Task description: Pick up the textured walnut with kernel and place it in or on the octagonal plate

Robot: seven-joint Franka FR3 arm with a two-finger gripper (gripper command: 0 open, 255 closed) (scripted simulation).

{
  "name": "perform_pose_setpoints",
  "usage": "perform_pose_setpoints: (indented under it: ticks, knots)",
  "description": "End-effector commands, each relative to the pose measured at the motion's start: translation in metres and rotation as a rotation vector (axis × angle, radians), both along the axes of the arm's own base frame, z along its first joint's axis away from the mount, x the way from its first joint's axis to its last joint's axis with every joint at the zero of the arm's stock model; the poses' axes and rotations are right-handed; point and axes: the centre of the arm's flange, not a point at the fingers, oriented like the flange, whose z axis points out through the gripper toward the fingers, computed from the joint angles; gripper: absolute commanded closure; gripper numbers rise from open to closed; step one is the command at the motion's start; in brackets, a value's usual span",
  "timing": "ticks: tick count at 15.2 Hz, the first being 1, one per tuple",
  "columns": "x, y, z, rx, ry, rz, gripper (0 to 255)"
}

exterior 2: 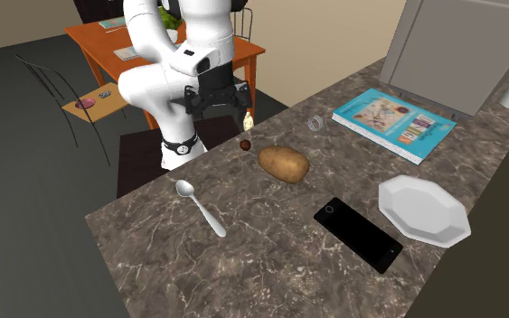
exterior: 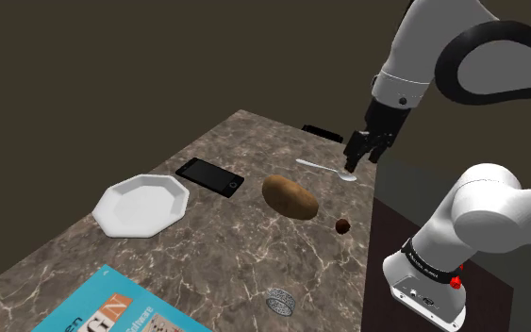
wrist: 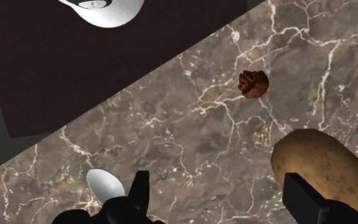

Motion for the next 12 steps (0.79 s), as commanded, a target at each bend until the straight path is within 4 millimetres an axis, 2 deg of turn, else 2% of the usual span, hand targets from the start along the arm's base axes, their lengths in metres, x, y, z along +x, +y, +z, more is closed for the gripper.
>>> perform_pose_setpoints:
  ticks: [1, 9, 12]
  knots:
    - [-0.008, 0.017, -0.017, -0.013, 0.001, 0.000, 0]
    - [-0.050, 0.089, -0.088, -0.063, 0.006, 0.009, 0]
    - [-0.050, 0.088, -0.104, -0.063, 0.006, 0.009, 0]
